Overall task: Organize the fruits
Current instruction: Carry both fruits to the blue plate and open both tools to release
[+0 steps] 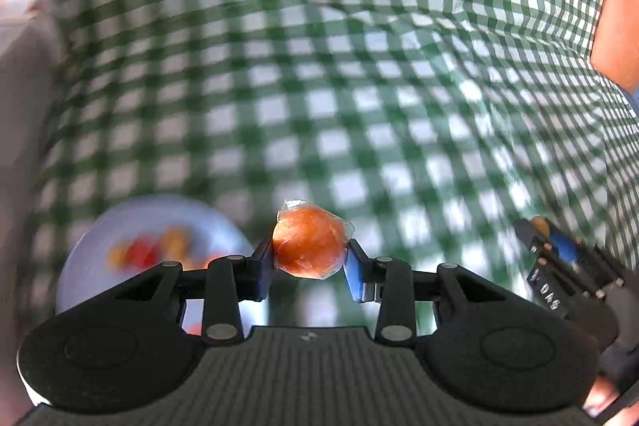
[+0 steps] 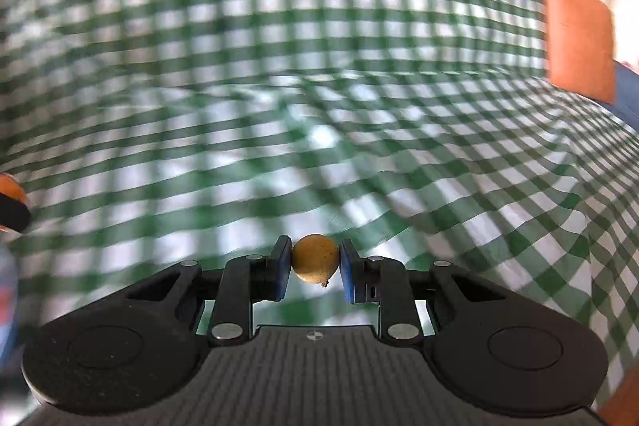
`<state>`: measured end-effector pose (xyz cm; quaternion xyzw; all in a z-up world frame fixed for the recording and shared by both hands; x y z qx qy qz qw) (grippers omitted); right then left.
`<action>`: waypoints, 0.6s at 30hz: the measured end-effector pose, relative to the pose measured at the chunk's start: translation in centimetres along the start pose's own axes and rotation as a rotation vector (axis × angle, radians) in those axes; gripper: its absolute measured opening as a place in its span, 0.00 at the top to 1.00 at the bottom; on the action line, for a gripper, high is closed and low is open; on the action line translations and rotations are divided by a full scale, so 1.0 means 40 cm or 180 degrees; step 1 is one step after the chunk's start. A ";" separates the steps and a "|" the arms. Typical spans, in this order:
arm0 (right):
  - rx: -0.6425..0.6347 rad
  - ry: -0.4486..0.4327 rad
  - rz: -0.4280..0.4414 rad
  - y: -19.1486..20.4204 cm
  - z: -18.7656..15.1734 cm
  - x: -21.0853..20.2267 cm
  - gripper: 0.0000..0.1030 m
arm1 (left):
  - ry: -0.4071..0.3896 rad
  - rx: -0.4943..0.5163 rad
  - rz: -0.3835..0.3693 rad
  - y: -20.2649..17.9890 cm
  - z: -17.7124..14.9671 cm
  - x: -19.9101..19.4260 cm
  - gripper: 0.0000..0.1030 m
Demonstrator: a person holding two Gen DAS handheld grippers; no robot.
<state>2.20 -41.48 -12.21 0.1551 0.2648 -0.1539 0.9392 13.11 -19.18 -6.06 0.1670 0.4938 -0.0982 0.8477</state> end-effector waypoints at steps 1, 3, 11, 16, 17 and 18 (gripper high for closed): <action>-0.0050 0.0026 0.0104 0.026 -0.007 -0.035 0.74 | 0.0002 -0.0027 0.0037 0.025 -0.032 -0.024 0.60; -0.0172 0.0080 0.0351 0.090 -0.025 -0.112 0.74 | 0.0009 -0.0071 0.0130 0.081 -0.102 -0.079 0.60; -0.0493 0.0205 0.1195 0.340 -0.059 -0.329 0.74 | -0.0037 -0.0432 0.0406 0.261 -0.309 -0.243 0.60; -0.0606 0.0186 0.1511 0.443 -0.045 -0.407 0.74 | -0.0166 -0.0630 0.0359 0.324 -0.386 -0.314 0.60; -0.0646 0.0185 0.1546 0.460 -0.047 -0.419 0.74 | -0.0202 -0.0659 0.0353 0.323 -0.389 -0.321 0.60; -0.0678 0.0190 0.1560 0.473 -0.050 -0.428 0.74 | -0.0236 -0.0675 0.0340 0.328 -0.396 -0.331 0.60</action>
Point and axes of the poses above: each gripper's, at about its wrist camera, not at the fingertips, and x roughly the way its jaws point, y to its left, z to its top, the point moved 4 cm from there along x, roughly the way its jaws point, and after that the axes turned 15 degrees about z, right-handed, at the moved point
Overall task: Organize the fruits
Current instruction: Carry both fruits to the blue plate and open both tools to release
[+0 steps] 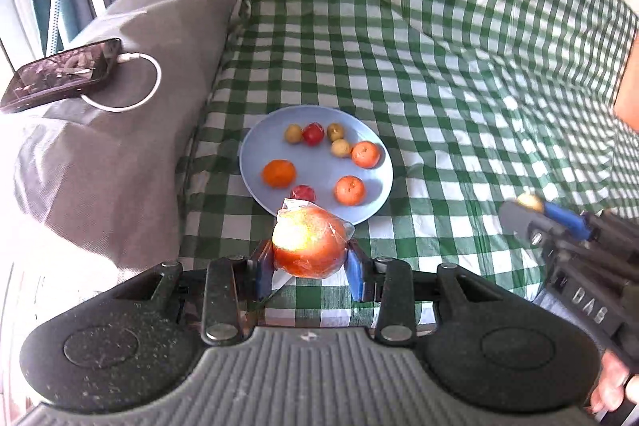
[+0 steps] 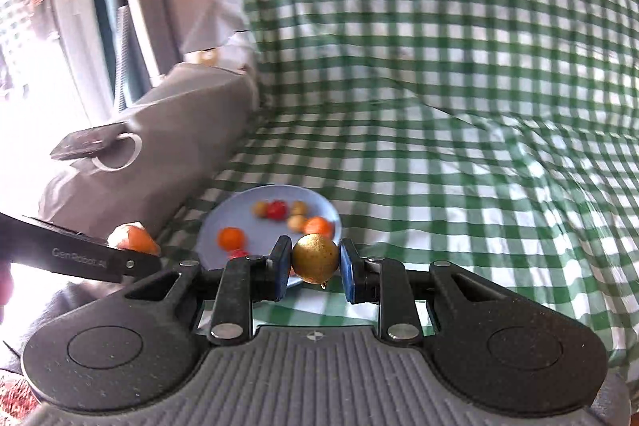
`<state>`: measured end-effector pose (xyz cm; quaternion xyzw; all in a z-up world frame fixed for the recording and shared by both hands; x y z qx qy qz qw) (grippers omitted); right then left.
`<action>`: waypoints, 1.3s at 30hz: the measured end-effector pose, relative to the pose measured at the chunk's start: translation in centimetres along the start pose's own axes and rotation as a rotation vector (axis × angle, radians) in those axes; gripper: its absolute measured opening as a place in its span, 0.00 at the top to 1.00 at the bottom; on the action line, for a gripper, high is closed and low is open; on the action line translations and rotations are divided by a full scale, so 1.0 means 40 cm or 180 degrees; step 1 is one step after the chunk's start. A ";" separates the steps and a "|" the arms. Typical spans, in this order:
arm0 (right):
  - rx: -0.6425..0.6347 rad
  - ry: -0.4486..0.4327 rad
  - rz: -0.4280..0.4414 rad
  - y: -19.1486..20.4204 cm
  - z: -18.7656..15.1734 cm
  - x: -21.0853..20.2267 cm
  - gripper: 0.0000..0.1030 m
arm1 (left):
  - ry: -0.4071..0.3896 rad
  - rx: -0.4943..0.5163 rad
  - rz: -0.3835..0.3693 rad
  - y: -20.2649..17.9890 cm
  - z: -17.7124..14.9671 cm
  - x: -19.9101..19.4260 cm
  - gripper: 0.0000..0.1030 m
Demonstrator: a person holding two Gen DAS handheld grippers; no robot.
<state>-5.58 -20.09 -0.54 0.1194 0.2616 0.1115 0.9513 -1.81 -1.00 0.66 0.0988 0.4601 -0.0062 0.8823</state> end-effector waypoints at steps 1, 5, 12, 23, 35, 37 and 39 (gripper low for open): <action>-0.0024 0.0021 0.0011 0.014 -0.002 -0.002 0.74 | -0.0024 -0.0014 -0.0015 0.005 -0.004 -0.007 0.60; -0.0061 0.0121 -0.0008 0.049 -0.013 -0.001 0.74 | -0.0079 -0.0064 -0.0090 0.013 -0.011 -0.021 0.60; -0.0098 0.0125 -0.0115 0.060 -0.010 -0.003 0.74 | -0.0128 -0.0097 -0.0158 0.010 -0.006 -0.021 0.60; -0.0084 0.0237 -0.0109 0.049 -0.020 0.018 0.74 | -0.0086 -0.0130 -0.0135 0.018 0.011 0.011 0.60; -0.0057 0.0339 -0.0038 0.013 0.008 0.111 0.74 | -0.0010 -0.0183 -0.0113 0.022 0.082 0.096 0.60; -0.0063 0.0351 -0.0020 0.006 0.018 0.137 0.74 | 0.0015 -0.0175 -0.0109 0.019 0.098 0.117 0.60; -0.0075 0.0352 -0.0016 -0.003 0.029 0.167 0.74 | 0.0042 -0.0149 -0.0098 0.013 0.113 0.141 0.60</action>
Point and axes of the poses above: each gripper's, at about its wrist camera, not at the fingertips, and x roughly the way its jaws point, y to its left, z to its top, the point moved 4 cm from there along x, roughly the way its jaws point, and after that the axes turned 15 degrees about z, right-handed, at the moved point
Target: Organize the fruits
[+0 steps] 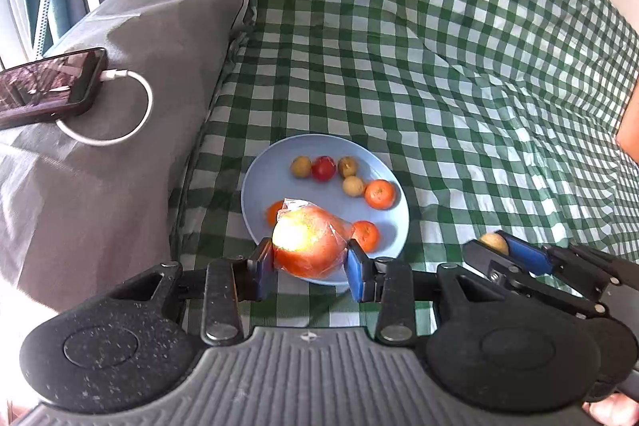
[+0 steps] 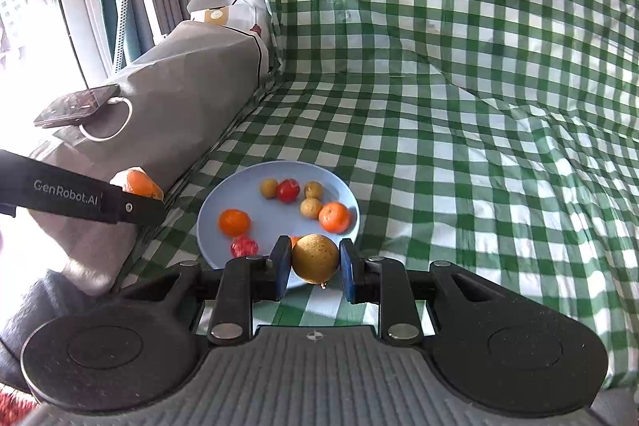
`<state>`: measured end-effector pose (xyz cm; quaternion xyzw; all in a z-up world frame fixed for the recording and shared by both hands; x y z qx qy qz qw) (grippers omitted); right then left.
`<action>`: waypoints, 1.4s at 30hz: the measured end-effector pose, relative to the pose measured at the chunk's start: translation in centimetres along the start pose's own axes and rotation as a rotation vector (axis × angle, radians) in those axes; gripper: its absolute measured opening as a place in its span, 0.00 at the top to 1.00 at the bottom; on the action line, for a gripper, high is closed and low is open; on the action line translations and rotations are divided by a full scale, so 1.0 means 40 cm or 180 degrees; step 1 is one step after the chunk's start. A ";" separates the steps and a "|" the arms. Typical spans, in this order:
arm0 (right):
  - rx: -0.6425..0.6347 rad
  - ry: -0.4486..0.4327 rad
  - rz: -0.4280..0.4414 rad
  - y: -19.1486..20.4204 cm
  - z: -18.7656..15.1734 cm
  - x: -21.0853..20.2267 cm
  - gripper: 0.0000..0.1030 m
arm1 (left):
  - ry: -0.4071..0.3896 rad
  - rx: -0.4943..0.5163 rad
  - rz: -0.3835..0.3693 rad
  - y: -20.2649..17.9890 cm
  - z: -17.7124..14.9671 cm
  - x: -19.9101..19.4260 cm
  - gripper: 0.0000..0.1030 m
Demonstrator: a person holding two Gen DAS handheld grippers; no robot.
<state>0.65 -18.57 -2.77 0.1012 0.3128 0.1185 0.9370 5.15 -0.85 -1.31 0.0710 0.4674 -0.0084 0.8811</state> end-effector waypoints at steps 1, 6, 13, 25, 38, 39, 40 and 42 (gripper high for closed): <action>-0.0011 0.0006 0.0004 -0.005 0.006 0.016 0.74 | 0.0018 0.0014 0.0005 -0.002 0.006 0.012 0.60; -0.0047 0.0110 0.0027 -0.037 0.027 0.100 0.74 | 0.0105 0.0122 0.0049 -0.024 0.037 0.084 0.60; -0.0133 0.0298 0.0033 -0.075 0.033 0.222 0.74 | 0.0207 0.0266 0.0124 -0.059 0.078 0.191 0.60; -0.0210 0.0514 0.0085 -0.104 0.036 0.353 0.74 | 0.0325 0.0402 0.0268 -0.082 0.102 0.314 0.46; 0.0014 0.0595 0.0044 -0.075 0.013 0.222 0.08 | 0.0203 0.0336 0.0368 -0.050 0.065 0.150 0.00; 0.0032 0.0579 0.0006 -0.069 0.009 0.202 0.07 | 0.0180 0.0327 0.0377 -0.047 0.054 0.127 0.00; 0.0046 0.0549 -0.0035 -0.061 0.004 0.178 0.05 | 0.0163 0.0322 0.0384 -0.045 0.044 0.109 0.00; 0.0052 0.0480 -0.0079 -0.044 -0.005 0.135 0.03 | 0.0137 0.0316 0.0398 -0.042 0.020 0.071 0.00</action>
Point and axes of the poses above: each gripper's, at about its wrist camera, not at the fingertips, and x roughly the way its jaws point, y to its left, z to its top, the point moved 4 cm from there along x, roughly the way its jaws point, and after that the axes turned 15 degrees about z, right-handed, at the moved point
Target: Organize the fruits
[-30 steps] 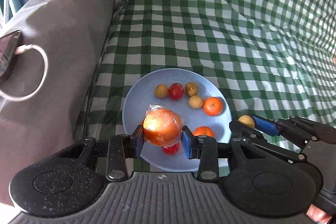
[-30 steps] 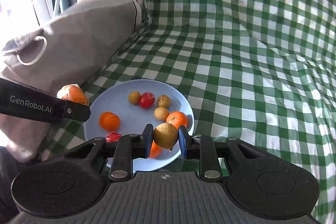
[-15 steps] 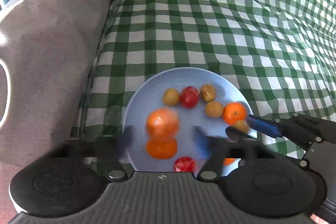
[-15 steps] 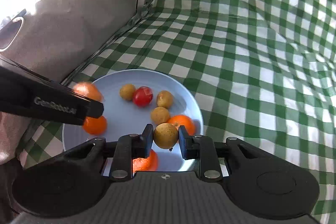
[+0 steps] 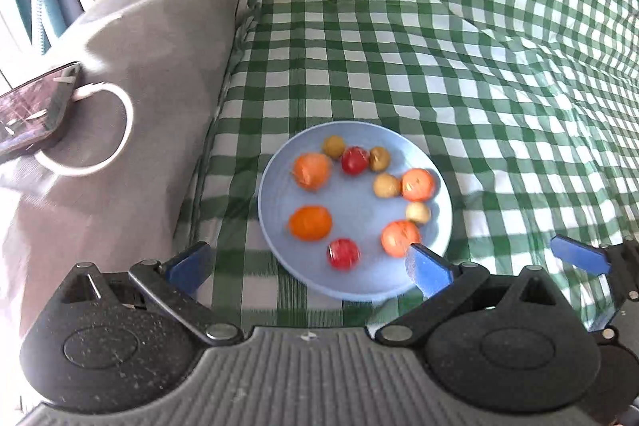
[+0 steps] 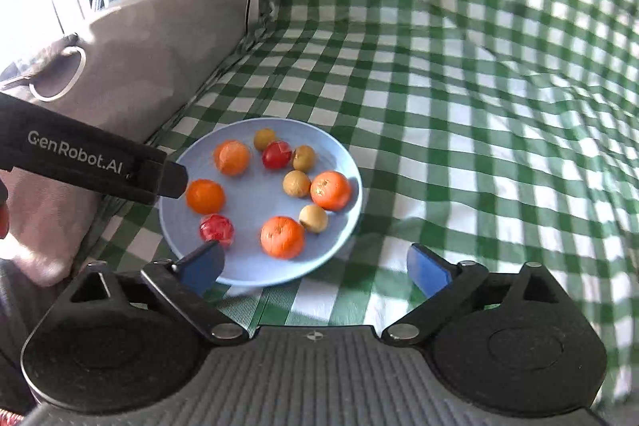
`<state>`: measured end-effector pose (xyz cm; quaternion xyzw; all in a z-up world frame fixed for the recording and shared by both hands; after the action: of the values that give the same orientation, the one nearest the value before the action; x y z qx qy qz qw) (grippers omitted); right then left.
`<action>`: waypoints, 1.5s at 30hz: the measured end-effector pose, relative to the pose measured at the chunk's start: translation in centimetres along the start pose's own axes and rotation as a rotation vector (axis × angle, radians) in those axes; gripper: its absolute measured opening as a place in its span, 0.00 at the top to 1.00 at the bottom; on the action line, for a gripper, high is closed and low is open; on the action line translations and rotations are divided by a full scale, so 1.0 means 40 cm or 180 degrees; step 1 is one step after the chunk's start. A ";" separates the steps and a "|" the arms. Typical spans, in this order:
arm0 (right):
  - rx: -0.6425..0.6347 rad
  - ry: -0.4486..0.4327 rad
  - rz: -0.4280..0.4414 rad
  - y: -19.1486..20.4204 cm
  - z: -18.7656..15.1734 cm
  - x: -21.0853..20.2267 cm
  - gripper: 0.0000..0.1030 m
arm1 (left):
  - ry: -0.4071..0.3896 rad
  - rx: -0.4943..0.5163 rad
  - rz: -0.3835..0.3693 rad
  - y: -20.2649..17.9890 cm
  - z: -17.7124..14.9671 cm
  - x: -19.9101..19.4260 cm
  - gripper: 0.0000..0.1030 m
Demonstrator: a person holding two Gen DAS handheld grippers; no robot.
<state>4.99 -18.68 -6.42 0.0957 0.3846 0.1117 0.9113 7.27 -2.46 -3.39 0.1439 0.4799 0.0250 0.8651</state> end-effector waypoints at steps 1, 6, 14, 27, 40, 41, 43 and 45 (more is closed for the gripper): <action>-0.0001 -0.0033 -0.0019 0.008 -0.008 -0.019 0.02 | -0.0007 0.0000 0.0010 -0.004 -0.010 -0.019 0.00; -0.0036 -0.0195 -0.0143 0.046 -0.045 -0.105 0.01 | -0.0020 -0.0011 0.0092 0.012 -0.073 -0.084 0.00; -0.0060 -0.0348 -0.0172 0.080 -0.073 -0.172 0.01 | -0.0105 -0.0046 0.0154 0.033 -0.113 -0.151 0.00; -0.0044 -0.0482 -0.0301 0.072 -0.085 -0.230 0.01 | -0.0154 0.0116 0.0269 -0.010 -0.123 -0.172 0.00; -0.0090 -0.0457 -0.0285 0.083 -0.087 -0.215 0.01 | -0.0092 0.0004 0.0261 -0.002 -0.107 -0.153 0.00; -0.0094 -0.0460 -0.0279 0.082 -0.087 -0.214 0.01 | -0.0071 0.0019 0.0233 -0.005 -0.108 -0.151 0.00; -0.0101 -0.0466 -0.0267 0.079 -0.086 -0.215 0.01 | -0.0078 0.0004 0.0193 -0.007 -0.110 -0.152 0.00; -0.0094 -0.0480 -0.0269 0.075 -0.085 -0.215 0.01 | -0.0088 -0.0017 0.0237 -0.008 -0.109 -0.151 0.00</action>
<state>-3.70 -17.91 -2.11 0.0741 0.3169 0.0714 0.9429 0.33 -2.88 -0.67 0.1597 0.4621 0.0565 0.8705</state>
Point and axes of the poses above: each gripper's, at about its wrist camera, not at the fingertips, and x roughly the way its jaws point, y to its left, z to its top, the point moved 4 cm from there along x, roughly the way its jaws point, and after that the axes turned 15 degrees about z, right-handed, at the moved point
